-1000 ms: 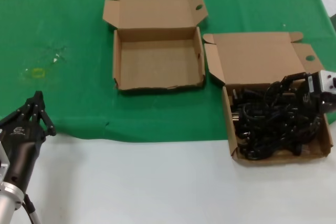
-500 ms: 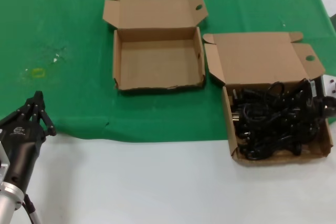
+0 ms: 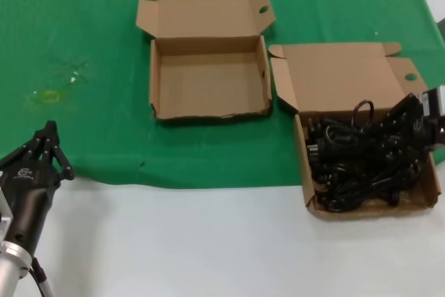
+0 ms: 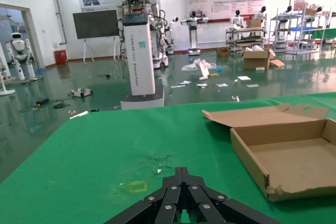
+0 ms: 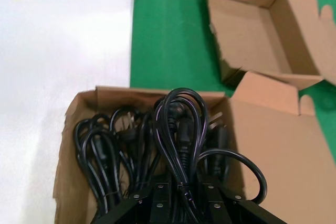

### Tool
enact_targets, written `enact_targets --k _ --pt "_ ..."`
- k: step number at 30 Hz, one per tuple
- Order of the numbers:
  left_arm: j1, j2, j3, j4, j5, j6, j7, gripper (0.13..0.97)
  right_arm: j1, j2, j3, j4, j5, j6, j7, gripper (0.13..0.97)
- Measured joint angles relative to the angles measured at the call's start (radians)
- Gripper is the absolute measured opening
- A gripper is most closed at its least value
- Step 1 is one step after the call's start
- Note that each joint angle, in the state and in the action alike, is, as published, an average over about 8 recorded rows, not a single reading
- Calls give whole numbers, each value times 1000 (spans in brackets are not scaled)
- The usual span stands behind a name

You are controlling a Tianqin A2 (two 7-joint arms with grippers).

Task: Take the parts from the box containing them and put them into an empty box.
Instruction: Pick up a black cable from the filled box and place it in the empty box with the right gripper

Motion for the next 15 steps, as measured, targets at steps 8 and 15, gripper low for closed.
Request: enact_targets --k 8,15 --pt "0 0 0 0 0 0 0 144 29 3 14 64 14 -23 70 223" --pt "0 0 0 0 0 0 0 144 88 -52 5 48 10 -24 89 222"
